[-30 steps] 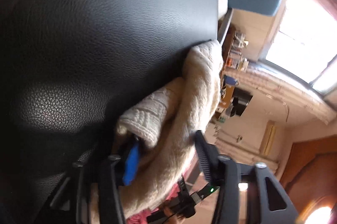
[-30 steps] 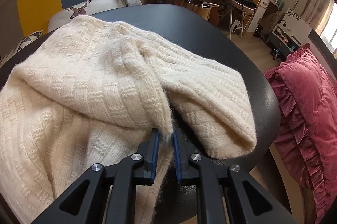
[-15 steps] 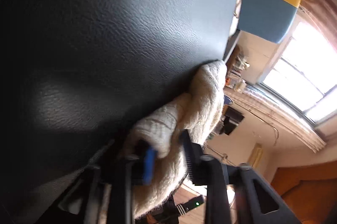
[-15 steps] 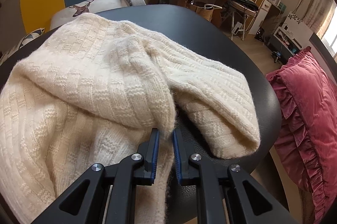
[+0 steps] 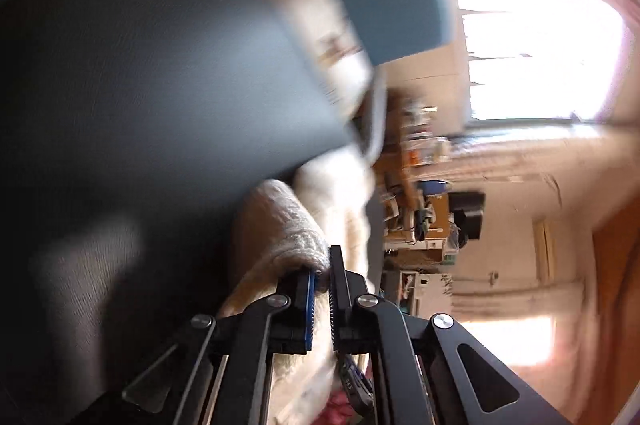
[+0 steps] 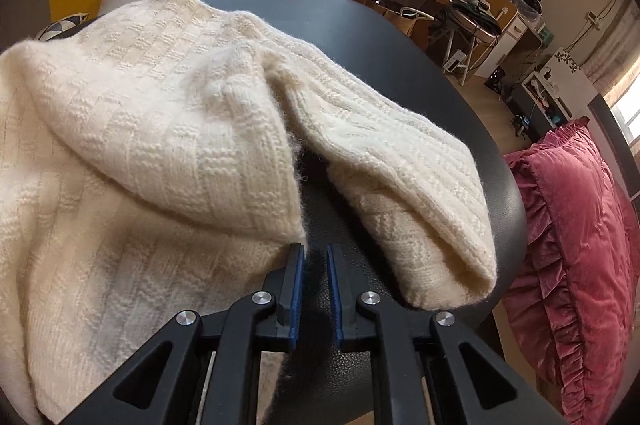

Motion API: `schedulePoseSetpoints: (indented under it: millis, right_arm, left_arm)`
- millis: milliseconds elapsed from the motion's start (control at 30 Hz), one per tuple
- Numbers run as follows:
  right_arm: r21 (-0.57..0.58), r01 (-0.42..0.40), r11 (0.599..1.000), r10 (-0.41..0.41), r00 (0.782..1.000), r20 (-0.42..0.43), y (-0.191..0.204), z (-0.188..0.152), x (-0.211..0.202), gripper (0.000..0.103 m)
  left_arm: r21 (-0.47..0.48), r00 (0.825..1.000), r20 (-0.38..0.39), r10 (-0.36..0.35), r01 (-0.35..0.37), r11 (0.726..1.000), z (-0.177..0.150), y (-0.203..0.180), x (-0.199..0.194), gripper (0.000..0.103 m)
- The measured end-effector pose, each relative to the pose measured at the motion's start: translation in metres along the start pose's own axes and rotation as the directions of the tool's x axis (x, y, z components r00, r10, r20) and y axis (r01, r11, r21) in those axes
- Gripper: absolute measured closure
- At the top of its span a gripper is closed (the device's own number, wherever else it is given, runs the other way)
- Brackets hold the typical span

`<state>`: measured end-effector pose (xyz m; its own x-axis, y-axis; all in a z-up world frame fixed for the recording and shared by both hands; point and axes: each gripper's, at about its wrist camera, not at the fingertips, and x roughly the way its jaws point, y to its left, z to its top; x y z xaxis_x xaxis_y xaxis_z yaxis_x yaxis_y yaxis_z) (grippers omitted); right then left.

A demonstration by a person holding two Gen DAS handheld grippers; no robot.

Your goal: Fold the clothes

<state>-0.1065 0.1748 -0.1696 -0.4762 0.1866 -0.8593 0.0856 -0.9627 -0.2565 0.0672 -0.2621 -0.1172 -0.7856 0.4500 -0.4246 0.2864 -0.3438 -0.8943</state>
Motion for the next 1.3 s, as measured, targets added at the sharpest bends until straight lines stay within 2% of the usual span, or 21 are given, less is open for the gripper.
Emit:
schedulePoseSetpoints:
  millis: [67, 167, 267, 333, 367, 433, 600, 733, 833, 933, 1033, 1067, 1167, 1200, 1267, 1300]
  right_arm:
    - [-0.006, 0.013, 1.000, -0.013, 1.000, -0.005, 0.000, -0.001, 0.003, 0.093]
    - [-0.005, 0.022, 1.000, -0.022, 1.000, -0.014, -0.001, -0.002, 0.007, 0.093]
    - [-0.003, 0.033, 0.999, -0.034, 0.999, -0.014, -0.003, -0.003, 0.009, 0.093]
    - [0.000, 0.033, 0.999, -0.033, 0.999, -0.022, -0.004, -0.001, 0.009, 0.093]
    - [0.003, 0.027, 1.000, -0.027, 0.999, -0.025, -0.004, -0.001, 0.008, 0.093]
    - [0.004, 0.036, 0.999, -0.036, 0.999, -0.014, -0.005, 0.000, 0.002, 0.093]
    - [0.024, 0.028, 0.999, -0.029, 0.998, 0.052, -0.005, 0.003, -0.027, 0.093]
    - [-0.010, -0.089, 0.996, 0.089, 0.987, 0.131, 0.014, 0.004, -0.058, 0.088]
    - [-0.061, -0.234, 0.970, 0.241, 0.957, 0.159, 0.044, 0.002, -0.077, 0.087]
    - [-0.121, -0.320, 0.940, 0.336, 0.932, 0.140, 0.084, -0.002, -0.083, 0.085]
    - [-0.177, -0.381, 0.908, 0.403, 0.908, 0.111, 0.123, -0.008, -0.087, 0.085]
    - [-0.192, -0.386, 0.902, 0.409, 0.907, 0.101, 0.134, -0.010, -0.088, 0.085]
    - [-0.233, -0.402, 0.886, 0.430, 0.899, 0.084, 0.155, -0.017, -0.092, 0.085]
    - [-0.242, -0.401, 0.884, 0.430, 0.899, 0.080, 0.159, -0.020, -0.093, 0.085]
    - [-0.255, -0.389, 0.885, 0.419, 0.905, 0.073, 0.163, -0.024, -0.092, 0.085]
    - [-0.257, -0.386, 0.886, 0.415, 0.907, 0.068, 0.164, -0.026, -0.091, 0.085]
  left_arm:
    - [0.122, 0.999, 0.041, -0.024, 0.019, 0.992, 0.011, -0.033, -0.014, 0.098]
    - [0.249, 0.994, 0.097, -0.040, 0.015, 0.968, 0.018, -0.053, -0.051, 0.098]
    - [0.306, 0.992, 0.119, -0.044, 0.005, 0.952, 0.020, -0.062, -0.072, 0.098]
    - [0.343, 0.993, 0.121, -0.017, -0.026, 0.939, 0.020, -0.063, -0.072, 0.098]
    - [0.354, 0.993, 0.119, 0.005, -0.047, 0.934, 0.021, -0.051, -0.082, 0.097]
    - [0.344, 0.992, 0.104, 0.071, -0.103, 0.933, 0.014, -0.039, -0.066, 0.097]
    - [0.147, 0.982, 0.034, 0.188, -0.191, 0.971, 0.010, 0.036, -0.048, 0.097]
    - [0.033, 0.982, -0.042, 0.185, -0.184, 0.982, -0.006, 0.085, -0.062, 0.097]
    - [-0.029, 0.987, -0.068, 0.148, -0.151, 0.988, -0.015, 0.105, -0.085, 0.096]
    - [-0.036, 0.990, -0.060, 0.125, -0.127, 0.991, -0.022, 0.110, -0.120, 0.092]
    - [-0.058, 0.991, 0.025, 0.134, -0.132, 0.990, -0.016, 0.117, -0.157, 0.082]
    - [-0.066, 0.986, 0.052, 0.159, -0.155, 0.986, -0.010, 0.119, -0.164, 0.079]
    - [-0.050, 0.962, 0.054, 0.269, -0.267, 0.962, 0.008, 0.120, -0.158, 0.074]
    - [-0.006, 0.942, 0.046, 0.333, -0.333, 0.943, 0.010, 0.115, -0.148, 0.070]
    - [0.085, 0.891, 0.039, 0.452, -0.453, 0.887, 0.014, 0.106, -0.129, 0.068]
    - [0.130, 0.881, 0.037, 0.472, -0.472, 0.872, 0.014, 0.102, -0.119, 0.067]
